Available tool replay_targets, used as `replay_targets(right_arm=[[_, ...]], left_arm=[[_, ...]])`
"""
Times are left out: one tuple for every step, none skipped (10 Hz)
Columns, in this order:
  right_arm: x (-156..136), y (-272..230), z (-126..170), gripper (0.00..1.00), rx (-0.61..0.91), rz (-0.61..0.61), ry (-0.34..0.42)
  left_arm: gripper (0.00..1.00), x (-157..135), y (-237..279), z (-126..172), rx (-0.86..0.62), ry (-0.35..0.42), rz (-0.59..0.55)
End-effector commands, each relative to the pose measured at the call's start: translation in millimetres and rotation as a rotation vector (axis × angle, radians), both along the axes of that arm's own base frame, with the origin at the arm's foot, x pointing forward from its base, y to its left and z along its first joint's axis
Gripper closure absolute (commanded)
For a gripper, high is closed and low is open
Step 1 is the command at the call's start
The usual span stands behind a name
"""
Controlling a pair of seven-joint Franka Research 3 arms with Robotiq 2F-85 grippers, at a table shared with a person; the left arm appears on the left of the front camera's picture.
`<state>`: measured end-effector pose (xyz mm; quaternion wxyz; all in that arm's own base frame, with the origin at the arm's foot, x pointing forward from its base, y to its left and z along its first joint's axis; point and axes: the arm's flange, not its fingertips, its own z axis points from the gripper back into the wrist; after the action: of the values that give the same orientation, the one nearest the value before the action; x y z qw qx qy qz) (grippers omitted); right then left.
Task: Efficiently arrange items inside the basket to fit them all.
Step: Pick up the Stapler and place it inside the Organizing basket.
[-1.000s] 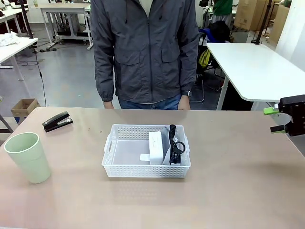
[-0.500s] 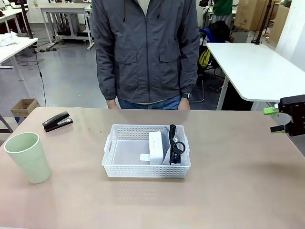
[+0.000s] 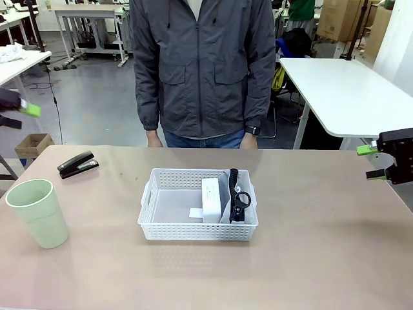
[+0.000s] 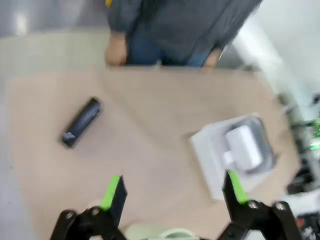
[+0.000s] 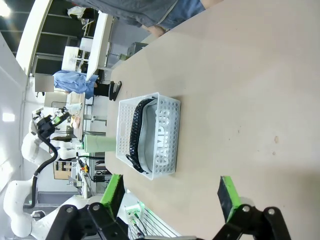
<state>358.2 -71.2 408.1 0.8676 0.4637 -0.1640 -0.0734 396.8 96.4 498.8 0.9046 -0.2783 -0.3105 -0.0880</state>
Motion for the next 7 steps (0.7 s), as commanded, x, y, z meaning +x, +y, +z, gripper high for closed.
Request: replay_targets(right_arm=[[-1, -1, 1, 0.0, 0.005, 0.005, -0.008], [-1, -1, 1, 0.0, 0.005, 0.005, -0.008], [-1, -1, 1, 0.0, 0.005, 0.005, -0.008], [-1, -1, 1, 0.0, 0.005, 0.005, -0.008], [-1, -1, 1, 0.0, 0.005, 0.005, -0.008], [-1, -1, 1, 0.0, 0.005, 0.005, -0.008], [-1, -1, 1, 0.0, 0.005, 0.005, -0.008]], left_arm=[[0.0, 30, 4, -27, 0.469, 0.007, -0.194], [0.0, 41, -2, -36, 0.525, 0.011, -0.258], [0.0, 57, -9, -45, 0.59, -0.021, -0.323], [0.0, 71, -11, -49, 0.596, -0.038, -0.339], [0.0, 83, -6, -50, 0.471, 0.024, -0.342], [0.0, 95, 2, -49, 0.342, 0.119, -0.32], [0.0, 105, 10, -51, 0.296, 0.163, -0.27]])
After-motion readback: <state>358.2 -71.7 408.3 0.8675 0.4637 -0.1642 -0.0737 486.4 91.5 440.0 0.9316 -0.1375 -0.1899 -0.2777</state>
